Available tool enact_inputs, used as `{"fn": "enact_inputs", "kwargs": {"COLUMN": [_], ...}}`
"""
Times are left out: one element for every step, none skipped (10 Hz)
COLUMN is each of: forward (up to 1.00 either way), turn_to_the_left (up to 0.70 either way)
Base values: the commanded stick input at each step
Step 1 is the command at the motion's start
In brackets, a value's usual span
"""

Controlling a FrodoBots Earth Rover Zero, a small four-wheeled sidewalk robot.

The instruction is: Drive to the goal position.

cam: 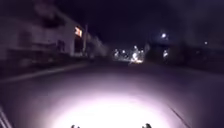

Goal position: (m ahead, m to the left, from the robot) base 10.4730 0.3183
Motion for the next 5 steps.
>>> {"fn": "enact_inputs", "kwargs": {"forward": [0.85,0.85,0.85,0.85,0.85], "turn_to_the_left": [0.00,0.00,0.00,0.00,0.00]}}
